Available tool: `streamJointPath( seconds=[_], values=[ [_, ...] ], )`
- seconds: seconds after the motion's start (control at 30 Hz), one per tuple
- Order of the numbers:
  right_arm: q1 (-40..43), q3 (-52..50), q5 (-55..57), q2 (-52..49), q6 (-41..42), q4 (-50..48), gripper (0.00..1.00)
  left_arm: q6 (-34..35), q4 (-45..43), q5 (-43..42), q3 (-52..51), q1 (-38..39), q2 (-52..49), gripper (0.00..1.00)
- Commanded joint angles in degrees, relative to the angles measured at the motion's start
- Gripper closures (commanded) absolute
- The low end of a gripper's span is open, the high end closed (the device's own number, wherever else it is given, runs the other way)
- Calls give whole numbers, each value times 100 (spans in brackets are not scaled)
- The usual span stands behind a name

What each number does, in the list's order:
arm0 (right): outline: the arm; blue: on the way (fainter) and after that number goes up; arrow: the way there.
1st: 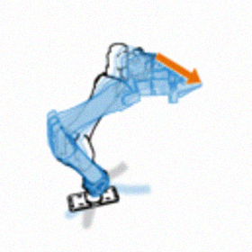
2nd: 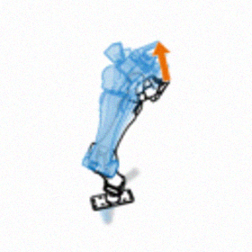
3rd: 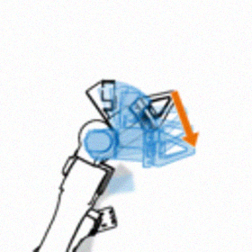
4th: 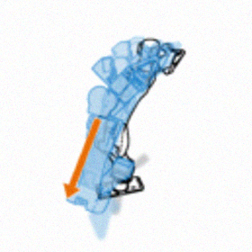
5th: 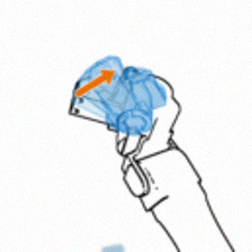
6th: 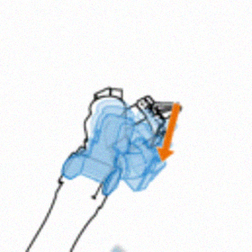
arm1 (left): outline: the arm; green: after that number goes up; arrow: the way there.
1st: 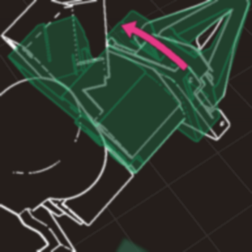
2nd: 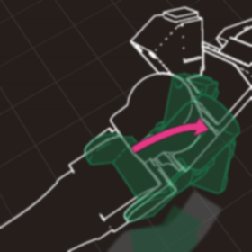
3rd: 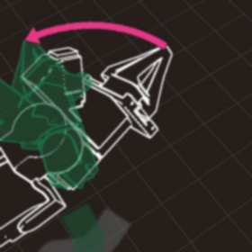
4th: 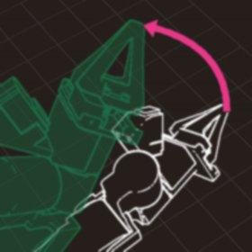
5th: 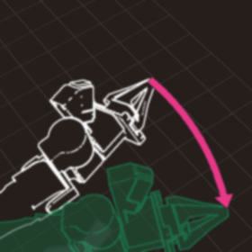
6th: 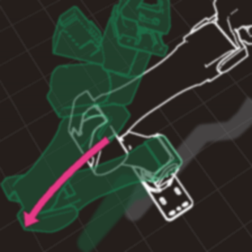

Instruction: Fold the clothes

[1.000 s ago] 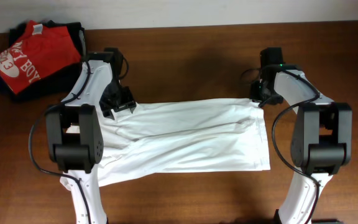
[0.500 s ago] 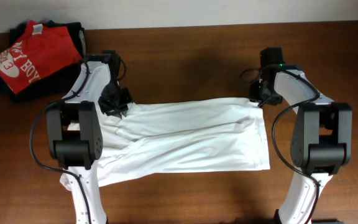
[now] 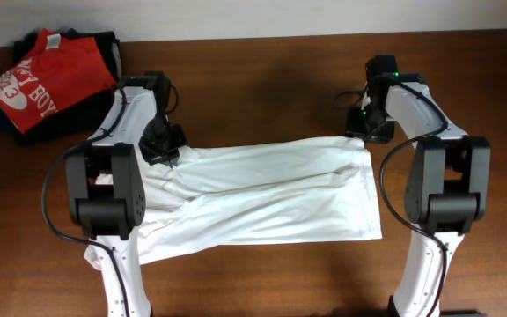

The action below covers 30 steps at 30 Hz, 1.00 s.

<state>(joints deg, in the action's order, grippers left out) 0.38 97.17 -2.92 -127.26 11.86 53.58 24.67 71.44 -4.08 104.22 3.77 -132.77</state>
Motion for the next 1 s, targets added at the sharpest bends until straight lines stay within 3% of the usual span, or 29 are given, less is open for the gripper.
streamJointPath(
  seconds=[0.0,0.1,0.13,0.3,0.43,0.6,0.73,0.87,0.97],
  values=[
    [-37,-63,-31,-105,61,46,52,9,111,192,186,-57,-190,99],
    [-37,-63,-33,-105,68,44,94,-39,260,195,345,-57,-190,99],
    [-35,-63,-31,-105,83,24,96,-61,280,195,350,-57,-190,99],
    [-31,140,140,-103,131,17,96,-76,660,192,660,-55,-188,99],
    [-31,667,345,-103,214,549,96,-79,1180,358,1263,-50,-184,100],
    [-31,793,361,-103,214,734,96,-164,1316,411,1263,-52,-184,99],
    [13,831,361,232,260,905,96,-160,1891,826,1543,-50,-44,100],
    [282,831,354,669,258,1600,96,52,2533,1429,1543,-57,208,100],
    [378,831,354,979,256,2181,96,-92,2533,1200,1427,-57,577,99]
  ],
)
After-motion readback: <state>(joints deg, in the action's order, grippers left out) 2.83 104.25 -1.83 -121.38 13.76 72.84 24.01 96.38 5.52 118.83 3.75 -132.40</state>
